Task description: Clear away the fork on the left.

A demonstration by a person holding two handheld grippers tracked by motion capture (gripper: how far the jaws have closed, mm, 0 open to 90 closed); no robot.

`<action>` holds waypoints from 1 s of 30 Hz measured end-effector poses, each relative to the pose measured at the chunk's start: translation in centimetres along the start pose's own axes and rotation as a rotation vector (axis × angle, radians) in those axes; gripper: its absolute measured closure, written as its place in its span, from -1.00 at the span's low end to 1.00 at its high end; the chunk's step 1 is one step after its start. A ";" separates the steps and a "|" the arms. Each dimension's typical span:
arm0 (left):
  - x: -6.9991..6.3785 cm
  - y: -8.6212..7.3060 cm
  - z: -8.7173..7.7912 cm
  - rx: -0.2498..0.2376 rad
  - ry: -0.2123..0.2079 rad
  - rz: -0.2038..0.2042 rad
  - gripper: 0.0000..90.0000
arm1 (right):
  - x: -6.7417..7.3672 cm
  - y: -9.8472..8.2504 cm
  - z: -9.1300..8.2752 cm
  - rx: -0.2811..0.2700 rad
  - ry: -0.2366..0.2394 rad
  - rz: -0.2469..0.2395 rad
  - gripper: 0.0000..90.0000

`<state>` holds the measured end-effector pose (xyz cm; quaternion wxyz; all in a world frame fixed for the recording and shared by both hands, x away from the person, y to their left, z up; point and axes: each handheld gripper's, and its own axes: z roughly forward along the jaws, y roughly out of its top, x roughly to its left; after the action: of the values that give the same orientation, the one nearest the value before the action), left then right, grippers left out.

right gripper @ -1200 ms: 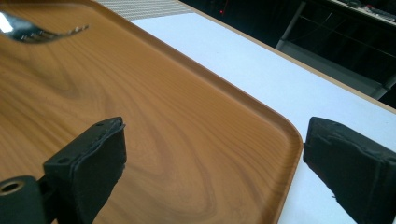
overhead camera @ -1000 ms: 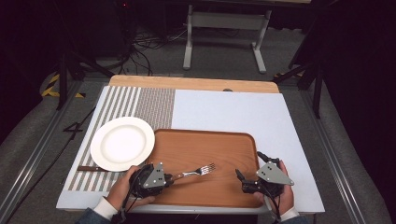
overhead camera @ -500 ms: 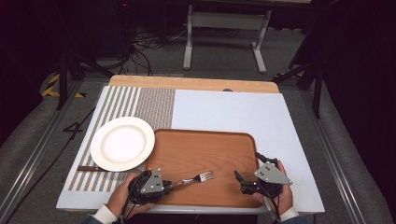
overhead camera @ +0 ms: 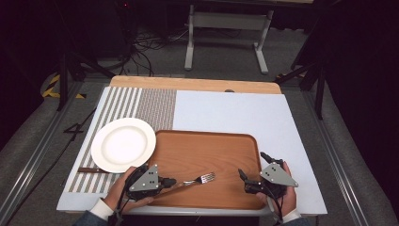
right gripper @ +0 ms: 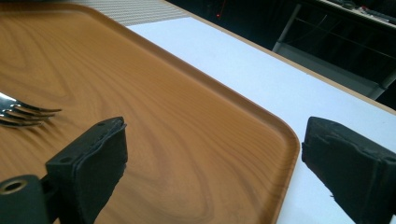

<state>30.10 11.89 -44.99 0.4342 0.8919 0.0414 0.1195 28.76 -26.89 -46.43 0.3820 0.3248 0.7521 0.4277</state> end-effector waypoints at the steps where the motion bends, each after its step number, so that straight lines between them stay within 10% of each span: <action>1: 0.0 0.0 0.0 0.000 0.000 0.000 0.99 | 0.0 0.0 0.0 0.000 0.000 0.000 -0.83; 15: -0.2 4.1 6.9 0.139 -0.156 0.198 1.00 | 0.1 -0.3 0.4 0.022 0.015 -0.006 -0.83; 30: 1.1 3.8 8.2 0.206 -0.102 0.146 0.99 | 0.1 -0.3 0.5 0.031 0.034 -0.013 -0.83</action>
<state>33.14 3.49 -46.70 0.3321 0.9373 -0.0338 0.1002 29.09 -26.70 -46.94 0.3668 0.3182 0.7672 0.4190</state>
